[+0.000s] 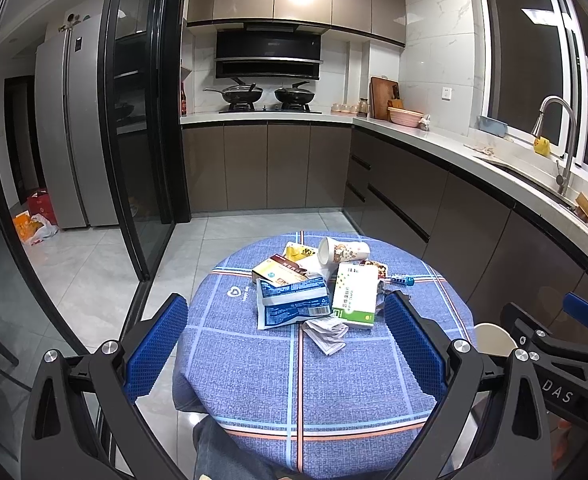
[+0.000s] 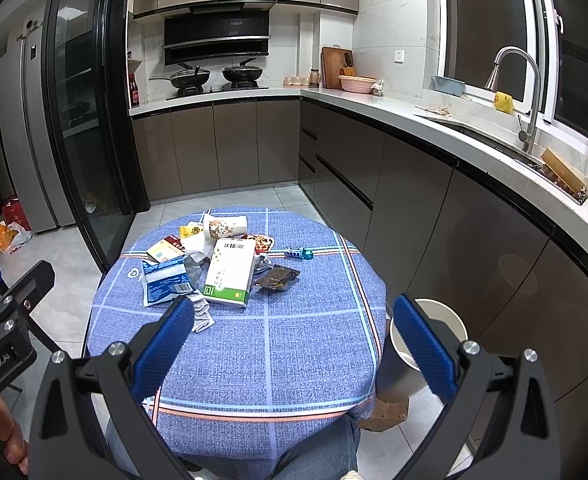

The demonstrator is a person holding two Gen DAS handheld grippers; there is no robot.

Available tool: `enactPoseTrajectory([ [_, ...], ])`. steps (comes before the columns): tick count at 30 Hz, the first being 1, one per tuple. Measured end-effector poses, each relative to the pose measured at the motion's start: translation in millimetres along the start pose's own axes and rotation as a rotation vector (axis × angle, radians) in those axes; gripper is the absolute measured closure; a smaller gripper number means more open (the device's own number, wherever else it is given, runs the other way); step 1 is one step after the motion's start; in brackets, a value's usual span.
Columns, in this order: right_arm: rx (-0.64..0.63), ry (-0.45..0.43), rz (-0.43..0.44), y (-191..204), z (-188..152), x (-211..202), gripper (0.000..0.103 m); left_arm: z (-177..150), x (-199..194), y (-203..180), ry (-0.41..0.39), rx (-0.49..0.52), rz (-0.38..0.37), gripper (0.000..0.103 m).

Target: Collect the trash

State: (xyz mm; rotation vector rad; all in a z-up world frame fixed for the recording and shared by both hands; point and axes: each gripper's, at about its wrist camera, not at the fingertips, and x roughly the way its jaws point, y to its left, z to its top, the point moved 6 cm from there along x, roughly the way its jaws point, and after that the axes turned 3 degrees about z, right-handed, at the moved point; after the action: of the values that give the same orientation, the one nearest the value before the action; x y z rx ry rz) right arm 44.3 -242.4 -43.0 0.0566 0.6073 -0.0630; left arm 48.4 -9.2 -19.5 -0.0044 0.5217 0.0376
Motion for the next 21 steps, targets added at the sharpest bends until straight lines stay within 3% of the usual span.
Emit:
enactPoseTrajectory([
  [21,0.004,0.000,0.004,0.7,-1.8,-0.4,0.003,-1.4,-0.8,-1.0,0.002,-0.005,-0.006,0.008],
])
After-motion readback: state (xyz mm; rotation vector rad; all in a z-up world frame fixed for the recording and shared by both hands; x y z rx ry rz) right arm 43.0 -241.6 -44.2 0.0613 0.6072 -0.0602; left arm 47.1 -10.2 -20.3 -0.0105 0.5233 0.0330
